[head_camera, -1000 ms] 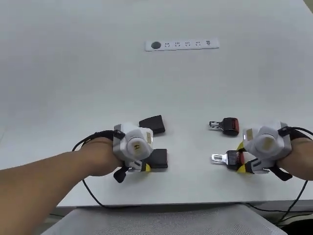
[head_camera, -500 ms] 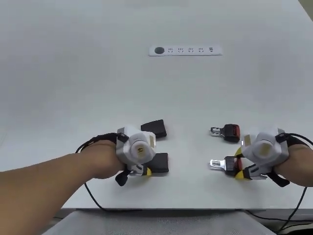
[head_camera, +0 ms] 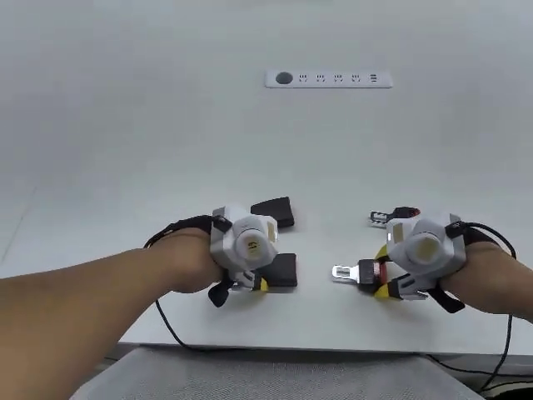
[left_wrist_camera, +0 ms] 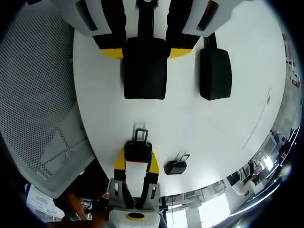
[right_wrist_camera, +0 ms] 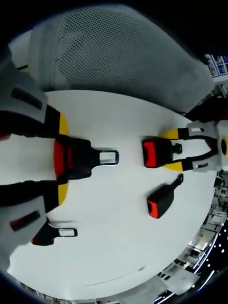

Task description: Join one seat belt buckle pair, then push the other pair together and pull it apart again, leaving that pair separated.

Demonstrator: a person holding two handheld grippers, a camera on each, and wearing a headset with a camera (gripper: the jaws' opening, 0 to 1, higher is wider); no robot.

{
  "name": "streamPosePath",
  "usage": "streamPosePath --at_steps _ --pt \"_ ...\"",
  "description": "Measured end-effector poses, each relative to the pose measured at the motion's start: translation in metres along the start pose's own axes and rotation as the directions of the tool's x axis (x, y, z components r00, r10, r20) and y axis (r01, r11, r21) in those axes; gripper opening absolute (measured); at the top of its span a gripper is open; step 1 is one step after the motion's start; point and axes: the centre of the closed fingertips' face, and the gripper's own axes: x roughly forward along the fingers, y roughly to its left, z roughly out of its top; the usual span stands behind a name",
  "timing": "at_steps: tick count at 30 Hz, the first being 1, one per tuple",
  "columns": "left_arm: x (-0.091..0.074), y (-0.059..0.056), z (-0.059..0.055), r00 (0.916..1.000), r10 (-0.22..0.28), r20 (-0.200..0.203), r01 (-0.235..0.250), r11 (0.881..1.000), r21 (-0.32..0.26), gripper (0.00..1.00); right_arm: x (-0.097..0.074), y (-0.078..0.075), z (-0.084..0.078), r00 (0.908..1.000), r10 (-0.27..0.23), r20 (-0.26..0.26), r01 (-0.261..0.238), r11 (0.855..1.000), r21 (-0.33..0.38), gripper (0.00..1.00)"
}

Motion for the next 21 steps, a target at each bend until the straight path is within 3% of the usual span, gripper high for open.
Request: streamPosePath --at_steps 13,21 --pt "0.001 0.001 0.000 0.9998 -0.005 -0.021 0.005 1.000 0.006 0.33 0.016 -0.001 0.038 0.9987 -0.014 0.048 0.014 1.000 0.013 0.35" --pt "0.001 0.001 0.000 0.9998 -0.004 -0.020 0.004 1.000 0.000 0.33 0.019 0.000 0.047 0.9998 -0.006 0.020 0.007 1.000 -0.027 0.35"
